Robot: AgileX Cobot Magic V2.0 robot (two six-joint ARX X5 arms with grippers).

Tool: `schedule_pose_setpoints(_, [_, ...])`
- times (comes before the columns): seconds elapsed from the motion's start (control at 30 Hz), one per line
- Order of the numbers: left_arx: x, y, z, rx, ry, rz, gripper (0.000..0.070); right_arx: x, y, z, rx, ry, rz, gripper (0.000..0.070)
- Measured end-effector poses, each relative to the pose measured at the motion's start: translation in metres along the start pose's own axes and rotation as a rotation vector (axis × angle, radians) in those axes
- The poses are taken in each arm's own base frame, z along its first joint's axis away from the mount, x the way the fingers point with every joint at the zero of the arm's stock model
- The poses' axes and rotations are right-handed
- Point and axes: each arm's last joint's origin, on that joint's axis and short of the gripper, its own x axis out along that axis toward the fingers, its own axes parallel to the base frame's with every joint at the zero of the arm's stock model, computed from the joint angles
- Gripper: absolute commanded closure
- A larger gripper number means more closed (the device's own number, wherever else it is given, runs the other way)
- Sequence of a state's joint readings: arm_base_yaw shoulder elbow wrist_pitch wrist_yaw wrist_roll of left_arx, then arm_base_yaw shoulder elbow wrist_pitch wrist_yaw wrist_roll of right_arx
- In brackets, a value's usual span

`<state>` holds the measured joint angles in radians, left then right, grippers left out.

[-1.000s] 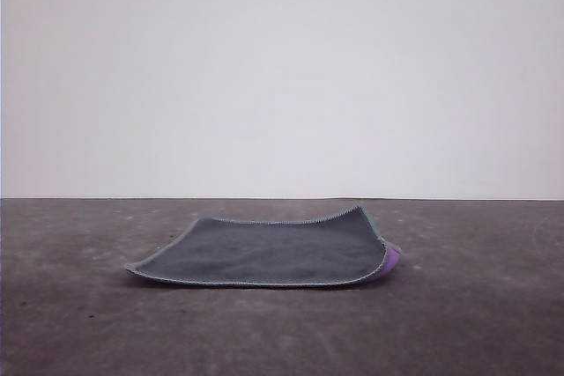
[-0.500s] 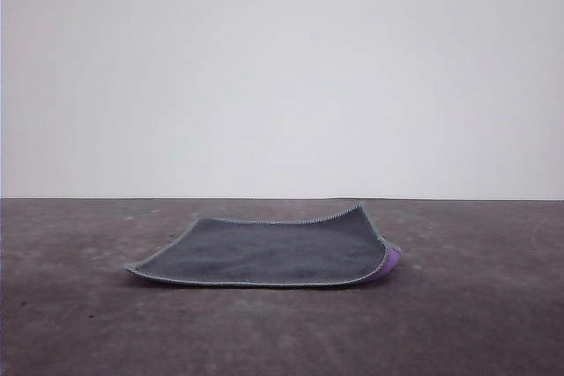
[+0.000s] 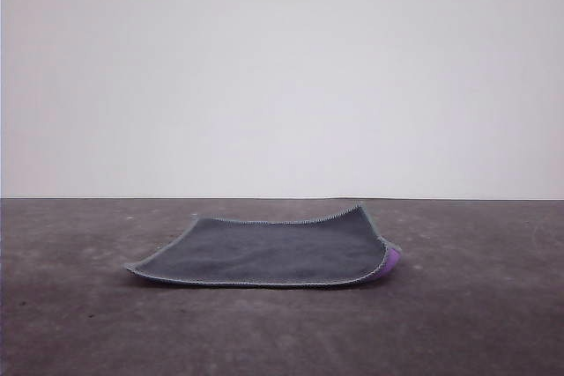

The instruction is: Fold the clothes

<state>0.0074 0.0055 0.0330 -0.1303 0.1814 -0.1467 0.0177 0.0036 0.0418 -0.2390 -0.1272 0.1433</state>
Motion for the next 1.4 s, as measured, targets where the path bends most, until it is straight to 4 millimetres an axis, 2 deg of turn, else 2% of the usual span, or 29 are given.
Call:
schedule_pose_setpoints(0.13, [-0.001,-0.001,0.006,-0.006,-0.006,0.026,0.0696,-0.002,0.001,0.005,0.057,0.004,-0.001,0.0700])
schedule_pose_setpoints(0.33, [-0.007,-0.012,0.057,-0.067,-0.079,0.034,0.0697,-0.008,0.008,0.048,0.118,-0.018,0.015,0.0700])
schedule_pose_setpoints(0.43, [-0.001,-0.015,0.077,-0.084,-0.021,0.036,0.0697,-0.004,0.011,0.070,0.135,0.015,0.018,0.0700])
schedule_pose_setpoints(0.67, [0.036,-0.020,0.128,-0.046,0.216,0.047,0.0697,0.022,0.019,0.139,0.035,0.128,0.042,0.0700])
schedule_pose_setpoints(0.9, [0.086,-0.023,0.159,-0.005,0.367,-0.096,0.0697,0.064,0.021,0.176,-0.085,0.311,0.064,0.0700])
schedule_pose_setpoints(1.0, [0.098,-0.024,0.166,-0.009,0.375,-0.131,0.0697,0.076,0.020,0.182,-0.096,0.329,0.065,0.0700])
schedule_pose_setpoints(1.1, [0.108,-0.023,0.167,-0.011,0.392,-0.130,0.0700,0.089,0.018,0.177,-0.095,0.374,0.063,0.0700])
schedule_pose_setpoints(1.27, [0.123,-0.019,0.156,-0.026,0.462,-0.121,0.0700,0.109,0.013,0.161,-0.081,0.480,0.057,0.0700])
schedule_pose_setpoints(1.4, [0.134,-0.016,0.145,-0.035,0.522,-0.125,0.0700,0.117,0.011,0.155,-0.072,0.515,0.064,0.0700])
